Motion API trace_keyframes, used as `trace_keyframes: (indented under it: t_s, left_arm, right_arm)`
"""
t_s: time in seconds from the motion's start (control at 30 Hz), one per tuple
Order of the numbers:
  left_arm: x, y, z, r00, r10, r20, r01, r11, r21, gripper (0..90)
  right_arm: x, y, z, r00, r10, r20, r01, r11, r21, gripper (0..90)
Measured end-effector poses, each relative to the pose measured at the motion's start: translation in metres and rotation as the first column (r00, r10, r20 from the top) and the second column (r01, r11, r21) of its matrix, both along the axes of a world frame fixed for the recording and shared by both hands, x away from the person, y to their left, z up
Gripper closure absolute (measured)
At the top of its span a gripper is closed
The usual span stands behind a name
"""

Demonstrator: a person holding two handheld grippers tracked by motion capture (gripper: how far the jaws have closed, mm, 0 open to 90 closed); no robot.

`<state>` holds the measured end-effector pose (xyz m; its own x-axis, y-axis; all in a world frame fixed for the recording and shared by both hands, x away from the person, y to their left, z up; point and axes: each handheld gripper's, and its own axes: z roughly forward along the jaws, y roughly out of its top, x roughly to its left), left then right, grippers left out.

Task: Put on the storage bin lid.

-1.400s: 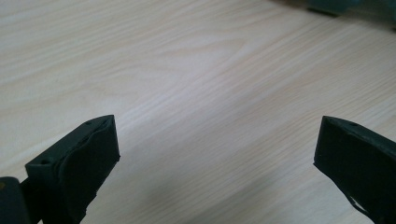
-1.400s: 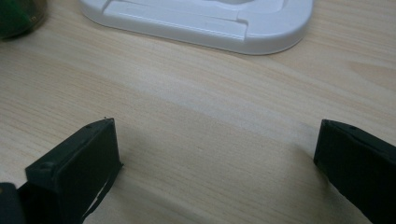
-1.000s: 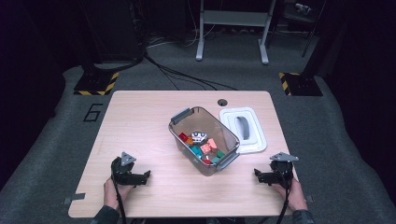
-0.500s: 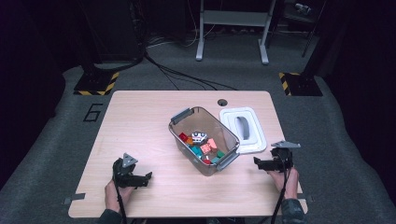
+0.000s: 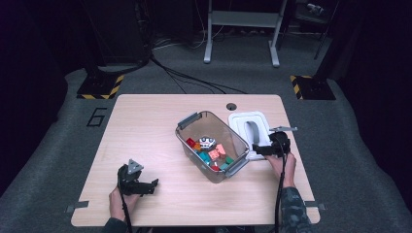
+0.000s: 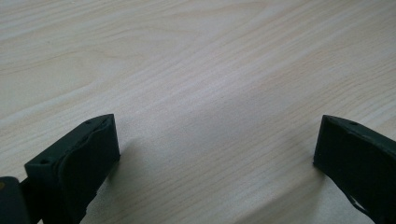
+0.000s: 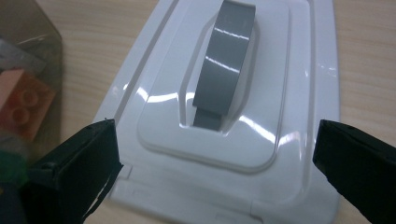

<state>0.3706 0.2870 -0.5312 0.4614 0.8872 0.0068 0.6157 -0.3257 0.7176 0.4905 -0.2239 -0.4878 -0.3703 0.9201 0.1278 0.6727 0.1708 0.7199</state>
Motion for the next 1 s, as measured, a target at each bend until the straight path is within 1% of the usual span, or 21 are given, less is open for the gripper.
trace_keyframes:
  t_s: [0.07,0.1,0.13,0.2,0.27,0.3,0.33,0.43,0.47,0.53,0.57,0.6,0.63,0.67,0.7,0.73,0.8,0.83,0.9,0.93,1.0]
  left_arm:
    - [0.0,0.001,0.001,0.9999,-0.014,-0.01,0.014,0.9999,0.009,0.1]
    - [0.0,0.001,0.001,0.9999,-0.013,-0.01,0.013,0.9999,0.008,0.1]
    - [0.0,0.001,0.0,0.9999,-0.01,-0.007,0.01,0.9999,0.007,0.1]
    - [0.0,0.001,0.001,0.9999,-0.013,-0.009,0.013,0.9999,0.007,0.1]
    - [0.0,0.001,0.001,0.9999,-0.013,-0.01,0.014,0.9999,0.007,0.1]
    - [0.0,0.0,0.0,1.0,-0.008,0.0,0.008,1.0,0.004,0.2]
    - [0.0,0.001,0.0,0.9999,-0.01,-0.005,0.01,0.9999,0.006,0.2]
    - [0.0,0.001,0.001,0.9999,-0.013,-0.011,0.013,0.9999,0.006,0.2]
    - [0.0,0.001,0.001,0.9998,-0.013,-0.011,0.014,0.9999,0.005,0.2]
    - [0.0,0.0,0.0,0.9999,-0.013,-0.007,0.013,0.9999,0.004,0.1]
    - [0.0,0.0,0.0,0.9999,-0.013,-0.005,0.013,0.9999,0.004,0.2]
    - [0.0,0.0,0.0,0.9999,-0.011,0.0,0.011,0.9999,0.003,0.1]
    - [0.0,0.0,0.0,0.9999,-0.01,0.0,0.01,0.9999,0.002,0.2]
    - [0.0,0.0,0.0,1.0,-0.009,0.0,0.009,1.0,0.001,0.1]
    - [0.0,0.0,0.0,1.0,-0.01,0.0,0.01,0.9999,0.002,0.2]
    - [0.0,-0.001,-0.001,1.0,-0.002,0.003,0.002,1.0,-0.009,0.2]
    - [0.001,-0.001,0.0,1.0,-0.004,0.001,0.004,1.0,-0.007,0.1]
    - [0.001,-0.001,0.0,1.0,-0.004,0.002,0.004,1.0,-0.009,0.2]
    - [0.001,-0.001,0.0,1.0,-0.004,0.001,0.004,1.0,-0.008,0.2]
    - [0.001,-0.001,0.0,1.0,-0.005,0.001,0.005,1.0,-0.008,0.2]
    - [0.001,-0.001,0.0,1.0,-0.005,0.002,0.005,1.0,-0.008,0.2]
  right_arm:
    - [0.011,0.004,-0.002,1.0,0.0,-0.005,0.0,1.0,0.0,2.3]
    - [0.015,0.006,-0.003,1.0,0.0,-0.005,0.0,1.0,-0.003,4.0]
    - [0.019,0.008,-0.003,0.9999,-0.003,-0.017,0.003,1.0,0.002,7.3]
    - [0.025,0.011,-0.004,1.0,-0.008,-0.005,0.008,0.9999,-0.015,14.1]
    - [0.032,0.012,-0.005,0.9998,-0.017,0.014,0.017,0.9998,-0.01,17.2]
    - [0.034,0.014,-0.005,0.9994,-0.032,0.013,0.032,0.9994,-0.012,20.7]
    - [0.037,0.015,-0.005,0.9992,-0.029,0.028,0.03,0.9992,-0.025,23.3]
    - [0.043,0.016,-0.006,0.9987,-0.046,0.024,0.047,0.9987,-0.021,25.5]
    - [0.048,0.017,-0.006,0.9987,-0.044,0.023,0.045,0.9986,-0.029,30.1]
    - [0.05,0.019,-0.005,0.9983,-0.046,0.036,0.047,0.9983,-0.035,32.2]
    - [0.052,0.021,-0.005,0.9981,-0.054,0.028,0.055,0.9983,-0.018,34.6]
    - [0.054,0.022,-0.006,0.9985,-0.051,0.022,0.051,0.9984,-0.024,38.0]
    - [0.056,0.023,-0.006,0.998,-0.056,0.029,0.057,0.9979,-0.031,40.9]
    - [0.058,0.024,-0.007,0.9977,-0.062,0.028,0.063,0.9979,-0.018,45.8]
    - [0.059,0.026,-0.007,0.998,-0.061,0.02,0.061,0.998,-0.014,48.6]
    - [0.06,0.027,-0.006,0.9968,-0.078,0.02,0.078,0.9966,-0.023,54.8]
    - [0.06,0.028,-0.006,0.9961,-0.084,0.024,0.085,0.9954,-0.043,60.4]
    - [0.06,0.028,-0.006,0.996,-0.086,0.028,0.087,0.9951,-0.047,61.0]
    - [0.06,0.027,-0.006,0.9956,-0.09,0.025,0.091,0.9952,-0.036,62.5]
    - [0.06,0.025,-0.006,0.9955,-0.091,0.027,0.092,0.9952,-0.032,65.6]
    - [0.059,0.024,-0.005,0.9952,-0.096,0.019,0.096,0.9951,-0.023,66.8]
